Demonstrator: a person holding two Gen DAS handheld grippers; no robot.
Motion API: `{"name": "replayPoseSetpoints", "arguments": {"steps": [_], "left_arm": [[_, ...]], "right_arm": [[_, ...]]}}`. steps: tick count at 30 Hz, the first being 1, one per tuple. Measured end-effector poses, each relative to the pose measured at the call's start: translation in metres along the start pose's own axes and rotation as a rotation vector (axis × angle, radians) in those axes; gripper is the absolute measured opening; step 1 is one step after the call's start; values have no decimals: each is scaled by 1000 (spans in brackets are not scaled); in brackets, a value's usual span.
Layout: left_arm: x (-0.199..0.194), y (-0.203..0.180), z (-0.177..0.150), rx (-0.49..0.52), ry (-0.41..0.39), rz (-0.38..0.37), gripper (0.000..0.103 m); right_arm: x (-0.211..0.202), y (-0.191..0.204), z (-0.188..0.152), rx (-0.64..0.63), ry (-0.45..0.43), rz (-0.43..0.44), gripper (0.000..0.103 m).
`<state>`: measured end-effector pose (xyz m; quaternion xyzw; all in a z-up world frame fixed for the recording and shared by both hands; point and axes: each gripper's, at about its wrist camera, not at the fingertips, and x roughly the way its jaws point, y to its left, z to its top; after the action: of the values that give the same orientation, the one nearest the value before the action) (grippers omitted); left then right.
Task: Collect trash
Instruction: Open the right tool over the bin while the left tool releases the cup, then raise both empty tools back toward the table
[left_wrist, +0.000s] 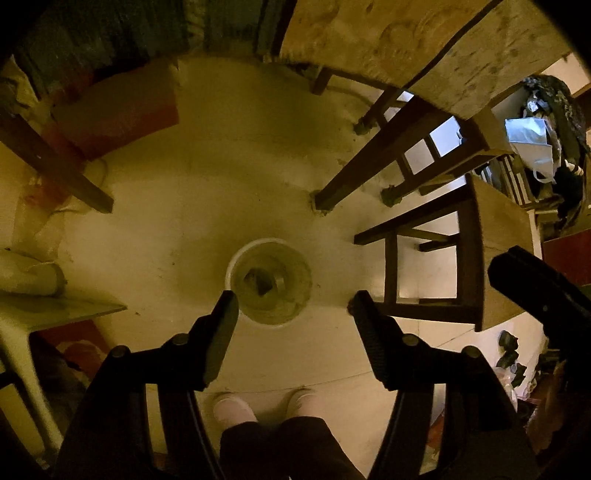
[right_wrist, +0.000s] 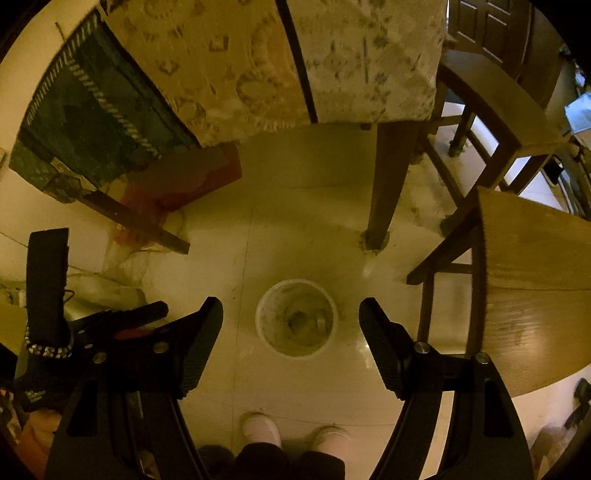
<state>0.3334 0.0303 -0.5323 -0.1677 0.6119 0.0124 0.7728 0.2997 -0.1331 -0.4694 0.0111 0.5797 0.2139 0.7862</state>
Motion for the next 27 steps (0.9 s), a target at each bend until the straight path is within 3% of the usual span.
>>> {"name": "replayPoseSetpoints", "arguments": {"steps": [7,13,27], "left_arm": [[-80,-8,3,9,-72,17,63],[-178,-20,5,28,-183,23,63],[-396,-44,2,138,-495,-2,63]], "right_arm": [[-55,15,11,-10,-39,-4,73],[-123,43,22,-24,-100,-5,73],[-297,118,39,-53,-349,-26,73]]}}
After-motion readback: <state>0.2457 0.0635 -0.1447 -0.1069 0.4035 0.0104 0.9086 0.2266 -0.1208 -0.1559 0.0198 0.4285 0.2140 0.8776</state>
